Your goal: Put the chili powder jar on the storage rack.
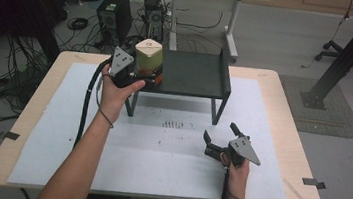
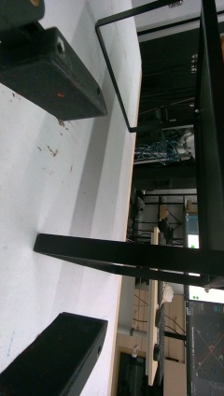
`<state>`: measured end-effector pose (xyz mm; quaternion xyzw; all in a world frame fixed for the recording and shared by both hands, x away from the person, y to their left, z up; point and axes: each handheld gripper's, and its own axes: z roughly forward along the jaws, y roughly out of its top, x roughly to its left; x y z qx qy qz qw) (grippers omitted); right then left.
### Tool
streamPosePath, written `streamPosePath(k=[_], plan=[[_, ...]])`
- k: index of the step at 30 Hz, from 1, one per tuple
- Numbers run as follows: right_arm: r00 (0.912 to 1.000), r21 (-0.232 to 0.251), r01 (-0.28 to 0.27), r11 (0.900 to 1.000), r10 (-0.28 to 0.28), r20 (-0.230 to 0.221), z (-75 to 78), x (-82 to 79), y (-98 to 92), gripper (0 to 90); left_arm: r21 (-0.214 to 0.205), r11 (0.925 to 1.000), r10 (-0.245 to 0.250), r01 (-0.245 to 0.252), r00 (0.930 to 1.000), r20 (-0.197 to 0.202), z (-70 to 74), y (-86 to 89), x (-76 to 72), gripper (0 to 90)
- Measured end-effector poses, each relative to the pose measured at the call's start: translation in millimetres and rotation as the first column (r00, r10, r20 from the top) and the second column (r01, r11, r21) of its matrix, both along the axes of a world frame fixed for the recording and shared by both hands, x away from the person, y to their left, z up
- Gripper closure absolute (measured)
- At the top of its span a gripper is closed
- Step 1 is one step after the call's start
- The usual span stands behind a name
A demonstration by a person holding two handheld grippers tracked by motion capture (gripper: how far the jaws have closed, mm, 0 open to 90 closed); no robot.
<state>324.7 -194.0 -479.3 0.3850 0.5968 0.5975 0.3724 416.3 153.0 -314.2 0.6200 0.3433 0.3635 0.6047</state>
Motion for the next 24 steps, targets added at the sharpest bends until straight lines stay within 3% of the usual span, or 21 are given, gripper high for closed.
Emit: streamPosePath(k=[14,24], plan=[[1.0,-0.001,0.0,1.0,0.0,0.0,0.0,0.0,0.1,0.9,-0.002,0.9996,0.027,-0.027,0.9996,0.009,5.9,14.8,-21.5,0.2],[1.0,-0.001,0.0,1.0,0.0,0.001,0.0,-0.1,0.1,0.8,-0.006,0.9999,-0.01,0.01,0.9996,0.028,8.9,25.2,-43.3,0.2]])
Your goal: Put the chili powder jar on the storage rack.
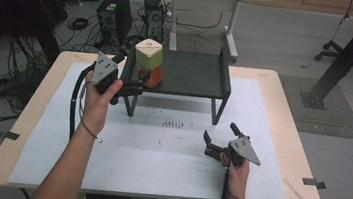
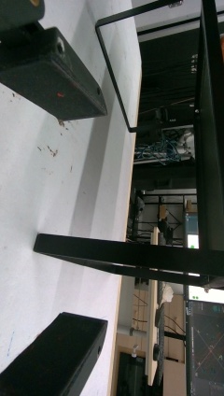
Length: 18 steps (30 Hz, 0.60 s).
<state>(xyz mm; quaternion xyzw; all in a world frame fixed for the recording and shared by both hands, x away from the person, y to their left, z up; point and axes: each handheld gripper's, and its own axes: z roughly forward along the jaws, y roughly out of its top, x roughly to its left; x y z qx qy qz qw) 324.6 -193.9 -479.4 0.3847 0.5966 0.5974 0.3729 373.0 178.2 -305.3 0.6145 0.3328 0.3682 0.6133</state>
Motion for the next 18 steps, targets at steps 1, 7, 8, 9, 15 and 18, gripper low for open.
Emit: streamPosePath(k=[1,7,8,9,15,18], plan=[[1.0,0.0,0.0,1.0,0.0,0.0,0.0,0.0,0.0,0.8,0.003,1.0,0.0,0.0,1.0,0.004,-0.2,1.0,-2.5,0.2],[1.0,0.0,-0.001,1.0,0.001,0.0,0.0,0.1,0.0,0.9,0.009,1.0,0.001,-0.001,1.0,0.009,-6.1,7.3,-16.2,0.2],[1.0,0.0,-0.001,1.0,0.001,0.0,0.0,0.1,0.0,0.9,0.009,1.0,0.001,-0.001,1.0,0.008,-8.0,8.4,-18.5,0.2],[1.0,0.0,-0.001,1.0,0.001,-0.001,0.0,0.1,0.0,0.8,0.008,1.0,0.001,-0.001,1.0,0.006,-10.5,10.0,-21.3,0.2],[1.0,-0.001,-0.002,1.0,0.002,0.0,0.0,0.2,-0.2,0.8,0.015,0.9999,-0.003,0.003,1.0,0.008,-25.7,18.1,-32.0,0.2],[1.0,0.0,-0.002,1.0,0.002,0.0,0.0,0.2,-0.3,0.9,0.015,0.9999,-0.006,0.006,1.0,0.005,-34.1,22.8,-37.4,0.2]])
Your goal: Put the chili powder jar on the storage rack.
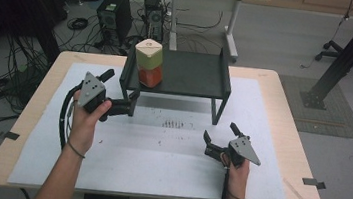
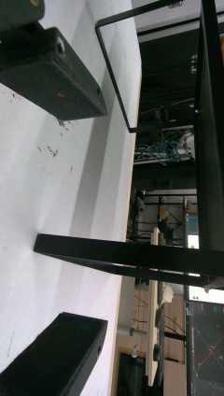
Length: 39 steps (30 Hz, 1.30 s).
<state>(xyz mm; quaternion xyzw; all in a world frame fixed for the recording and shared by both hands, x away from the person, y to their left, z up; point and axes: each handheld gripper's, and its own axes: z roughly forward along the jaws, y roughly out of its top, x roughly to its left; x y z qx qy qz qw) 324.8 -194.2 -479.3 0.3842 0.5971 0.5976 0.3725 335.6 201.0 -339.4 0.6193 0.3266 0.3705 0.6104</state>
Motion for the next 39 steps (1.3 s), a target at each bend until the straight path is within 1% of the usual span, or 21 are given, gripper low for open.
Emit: streamPosePath(k=[3,6,10,11,16,21,29,32,35,36,38,39], plan=[[1.0,0.002,0.001,1.0,-0.001,0.0,0.0,0.0,0.0,0.9,-0.007,1.0,0.006,-0.006,1.0,-0.001,-7.6,3.9,-4.9,0.2],[1.0,0.004,0.0,1.0,0.0,0.0,0.0,-0.1,0.0,0.9,0.0,1.0,0.009,-0.009,1.0,0.004,-17.6,7.4,-9.6,0.2],[1.0,0.003,0.0,1.0,0.0,-0.001,0.0,0.0,-0.1,0.9,0.006,0.9999,0.013,-0.013,0.9999,-0.002,-33.1,10.7,-14.3,0.2],[1.0,0.003,0.0,1.0,0.0,-0.001,0.0,0.0,-0.1,0.9,0.003,0.9999,0.014,-0.014,0.9999,-0.008,-38.1,11.7,-15.9,0.2],[1.0,0.003,-0.001,1.0,0.001,-0.001,0.0,0.2,-0.2,1.0,-0.012,0.9996,0.023,-0.024,0.9996,-0.013,-55.5,16.5,-21.1,0.3],[1.0,0.004,-0.002,1.0,0.002,0.0,0.0,0.1,-0.2,1.0,-0.024,0.999,0.037,-0.037,0.9993,-0.011,-66.4,19.1,-23.2,0.4],[1.0,0.005,-0.002,1.0,0.002,0.0,0.0,0.1,-0.3,1.0,0.002,0.9986,0.054,-0.054,0.9985,-0.014,-91.3,18.3,-29.0,0.4],[1.0,0.005,-0.002,1.0,0.002,0.001,0.0,0.1,-0.3,1.0,-0.003,0.998,0.064,-0.064,0.9978,-0.017,-96.8,19.0,-30.7,0.4],[1.0,0.004,-0.004,1.0,0.004,0.0,0.0,0.1,-0.3,1.1,-0.019,0.9966,0.08,-0.08,0.9967,-0.011,-102.9,19.5,-32.8,0.4],[1.0,0.003,-0.005,1.0,0.005,-0.001,0.0,0.2,-0.2,1.1,-0.017,0.9964,0.083,-0.083,0.9965,-0.009,-104.9,19.5,-33.3,0.4],[1.0,0.003,-0.007,1.0,0.007,0.0,0.0,0.2,-0.3,1.0,-0.001,0.9966,0.083,-0.083,0.9964,-0.02,-107.4,19.2,-34.0,0.4],[1.0,0.004,-0.008,1.0,0.008,-0.002,0.0,0.2,-0.2,1.1,-0.005,0.9965,0.083,-0.083,0.9965,-0.01,-109.7,18.9,-34.4,0.4]])
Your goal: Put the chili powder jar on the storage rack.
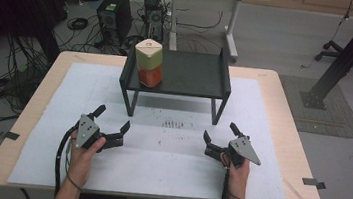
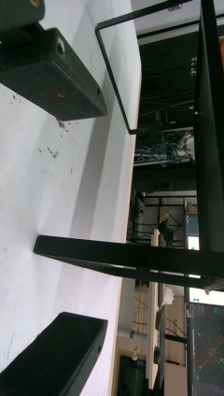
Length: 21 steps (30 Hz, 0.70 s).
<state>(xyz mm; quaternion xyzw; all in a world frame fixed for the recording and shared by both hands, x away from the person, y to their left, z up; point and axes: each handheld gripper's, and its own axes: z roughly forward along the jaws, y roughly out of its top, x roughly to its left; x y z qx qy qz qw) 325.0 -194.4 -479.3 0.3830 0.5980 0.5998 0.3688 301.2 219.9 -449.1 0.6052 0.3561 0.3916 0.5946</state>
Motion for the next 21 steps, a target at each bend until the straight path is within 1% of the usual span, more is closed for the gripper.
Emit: streamPosePath(k=[1,5,6,7,8,10,14,15,17,18,19,21], plan=[[1.0,-0.001,-0.002,1.0,0.002,-0.001,0.1,0.0,-0.1,1.1,-0.006,1.0,0.001,-0.001,1.0,0.002,-1.6,-0.1,-0.5,0.4],[1.0,-0.002,-0.004,1.0,0.004,-0.001,0.1,0.0,-0.1,1.1,-0.008,1.0,0.0,0.0,1.0,0.002,-8.5,-0.4,-2.4,0.4],[1.0,-0.002,-0.004,1.0,0.004,-0.001,0.1,0.0,-0.1,1.1,0.003,1.0,-0.002,0.002,1.0,-0.007,-9.7,-0.6,-2.7,0.4],[1.0,-0.002,-0.005,1.0,0.005,-0.001,0.1,0.0,-0.2,1.1,0.012,0.9999,-0.004,0.004,1.0,-0.008,-10.8,-1.0,-3.2,0.4],[1.0,-0.003,-0.005,1.0,0.005,-0.001,0.1,0.1,-0.1,1.1,0.012,0.9999,-0.005,0.005,1.0,-0.002,-11.9,-1.5,-3.9,0.4],[1.0,-0.003,-0.006,1.0,0.006,-0.001,0.1,0.1,-0.1,1.1,-0.006,1.0,-0.007,0.008,1.0,0.003,-13.9,-1.5,-5.4,0.4],[1.0,-0.004,-0.007,1.0,0.007,-0.002,0.1,0.1,-0.1,1.1,-0.013,0.9999,-0.003,0.003,1.0,0.001,-19.8,-0.6,-8.1,0.4],[1.0,-0.004,-0.007,1.0,0.007,-0.002,0.1,0.1,-0.1,1.1,-0.004,1.0,-0.004,0.004,1.0,-0.008,-20.7,-0.5,-8.6,0.4],[1.0,-0.004,-0.007,1.0,0.007,-0.001,0.1,0.1,-0.1,1.1,0.008,0.9999,-0.008,0.008,0.9999,-0.008,-22.1,-1.1,-9.8,0.3],[1.0,-0.005,-0.007,1.0,0.007,-0.002,0.1,0.1,-0.1,1.1,0.005,0.9999,-0.01,0.01,0.9999,-0.004,-22.6,-1.4,-10.2,0.4],[1.0,-0.005,-0.008,1.0,0.008,-0.001,0.1,0.2,-0.1,1.1,-0.01,0.9999,-0.009,0.009,1.0,0.004,-24.1,-1.5,-10.6,0.4],[1.0,-0.005,-0.008,1.0,0.008,-0.001,0.1,0.1,-0.1,1.1,-0.018,0.9998,-0.001,0.001,1.0,-0.002,-26.5,-0.5,-11.0,0.4]])
